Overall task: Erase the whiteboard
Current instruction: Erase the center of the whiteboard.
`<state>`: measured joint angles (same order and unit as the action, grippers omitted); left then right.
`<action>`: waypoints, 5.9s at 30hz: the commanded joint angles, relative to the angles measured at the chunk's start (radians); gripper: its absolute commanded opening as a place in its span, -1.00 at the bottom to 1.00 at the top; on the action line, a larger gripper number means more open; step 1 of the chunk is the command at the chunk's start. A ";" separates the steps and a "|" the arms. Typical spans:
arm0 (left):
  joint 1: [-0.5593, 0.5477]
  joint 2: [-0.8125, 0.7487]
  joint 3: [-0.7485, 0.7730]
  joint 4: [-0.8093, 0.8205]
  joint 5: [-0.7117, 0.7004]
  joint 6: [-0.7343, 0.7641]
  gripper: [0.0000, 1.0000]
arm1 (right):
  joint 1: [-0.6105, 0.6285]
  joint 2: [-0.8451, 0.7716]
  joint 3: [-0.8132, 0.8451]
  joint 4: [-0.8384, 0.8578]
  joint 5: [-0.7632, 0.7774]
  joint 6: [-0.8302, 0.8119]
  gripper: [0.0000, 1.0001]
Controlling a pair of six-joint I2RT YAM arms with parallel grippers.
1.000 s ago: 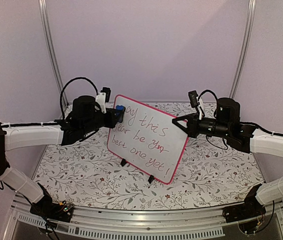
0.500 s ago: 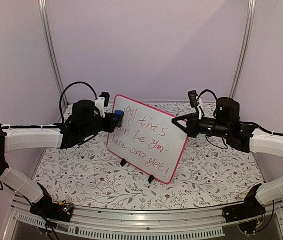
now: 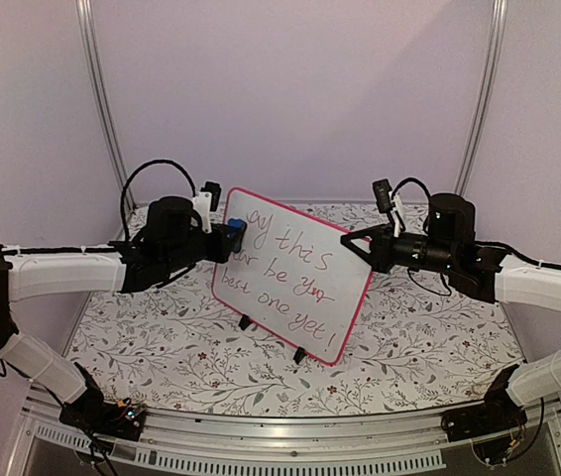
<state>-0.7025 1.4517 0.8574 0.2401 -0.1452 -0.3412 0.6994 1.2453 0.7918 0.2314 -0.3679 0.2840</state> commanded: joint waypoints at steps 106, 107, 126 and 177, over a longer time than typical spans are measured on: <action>-0.066 0.063 0.144 -0.066 -0.086 0.067 -0.73 | 0.048 0.026 -0.019 -0.107 -0.101 -0.075 -1.00; -0.067 0.061 0.132 -0.063 -0.088 0.061 -0.72 | 0.048 0.026 -0.019 -0.107 -0.101 -0.074 -1.00; -0.071 0.036 0.001 -0.024 -0.092 0.008 -0.73 | 0.050 0.027 -0.021 -0.107 -0.101 -0.076 -1.00; -0.103 0.087 0.236 -0.080 -0.128 0.098 -0.73 | 0.054 0.032 -0.019 -0.107 -0.101 -0.076 -1.00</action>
<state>-0.7902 1.5249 1.0645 0.1432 -0.2699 -0.2607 0.7017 1.2503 0.7937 0.2295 -0.3492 0.2966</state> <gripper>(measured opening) 0.200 0.038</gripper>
